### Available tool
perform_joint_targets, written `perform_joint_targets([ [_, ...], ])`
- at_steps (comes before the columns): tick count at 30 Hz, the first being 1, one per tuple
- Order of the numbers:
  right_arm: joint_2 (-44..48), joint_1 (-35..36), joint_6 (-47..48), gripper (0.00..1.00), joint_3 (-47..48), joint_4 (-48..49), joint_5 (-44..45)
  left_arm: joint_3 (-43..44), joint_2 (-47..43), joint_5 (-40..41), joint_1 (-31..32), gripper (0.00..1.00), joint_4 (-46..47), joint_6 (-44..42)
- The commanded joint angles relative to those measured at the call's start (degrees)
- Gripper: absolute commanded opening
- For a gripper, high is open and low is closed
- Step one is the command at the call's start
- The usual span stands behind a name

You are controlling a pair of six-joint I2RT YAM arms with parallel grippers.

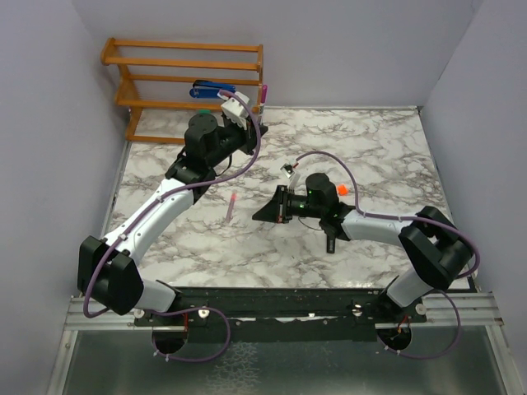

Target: Insert the pens into the pen caps

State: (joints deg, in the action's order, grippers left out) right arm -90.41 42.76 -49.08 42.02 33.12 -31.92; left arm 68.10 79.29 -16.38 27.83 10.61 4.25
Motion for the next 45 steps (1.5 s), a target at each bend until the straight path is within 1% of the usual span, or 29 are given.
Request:
perform_joint_targets([
  [1, -1.0, 0.0, -0.1, 0.0, 0.8, -0.1, -1.7, -0.3, -0.1, 1.1, -0.3, 0.0, 1.2, 0.4],
  [11, -1.4, 0.0, -0.1, 0.0, 0.6, -0.1, -1.5, -1.1, 0.1, 0.8, -0.7, 0.0, 1.0, 0.5],
  [16, -0.4, -0.3, 2.1, 0.0, 1.7, -2.4, 0.9, -2.2, 0.3, -0.3, -1.0, 0.0, -0.5, 0.4],
  [17, 0.1, -0.7, 3.1, 0.02, 2.3, -3.4, 1.8, -2.6, 0.3, -0.8, -0.9, 0.0, -1.2, 0.4],
  [20, 1.8, -3.3, 6.5, 0.12, 4.4, -7.0, 3.4, -4.3, -0.1, -2.9, -0.9, 0.0, -3.9, 0.3],
  [26, 4.1, -12.5, 9.9, 0.3, 7.4, -6.4, 1.7, -10.0, -1.5, -8.7, -0.9, 0.0, -8.7, 1.1],
  [30, 5.3, -16.6, 11.7, 0.41, 10.2, -6.1, 1.2, -14.3, -3.8, -9.1, -1.0, 0.0, -10.3, 1.8],
  [31, 5.9, -17.2, 11.5, 0.46, 10.3, -5.2, 1.6, -15.2, -4.2, -9.3, -0.9, 0.0, -10.5, 1.9],
  [33, 6.9, -17.5, 10.9, 0.58, 9.9, -2.5, 3.0, -16.7, -4.8, -10.0, -0.9, 0.0, -10.5, 2.5],
  [34, 7.0, -17.6, 10.7, 0.61, 10.0, -1.1, 3.2, -17.3, -5.0, -10.4, -0.9, 0.0, -10.5, 2.7],
  [39, 4.7, -17.6, 8.5, 0.63, 12.7, 4.3, -0.7, -18.0, -5.1, -11.3, -0.8, 0.0, -10.5, 3.0],
  [45, 1.2, -17.4, 3.9, 0.62, 13.4, 9.0, -2.9, -17.8, -5.2, -12.1, -0.7, 0.0, -10.2, 2.9],
])
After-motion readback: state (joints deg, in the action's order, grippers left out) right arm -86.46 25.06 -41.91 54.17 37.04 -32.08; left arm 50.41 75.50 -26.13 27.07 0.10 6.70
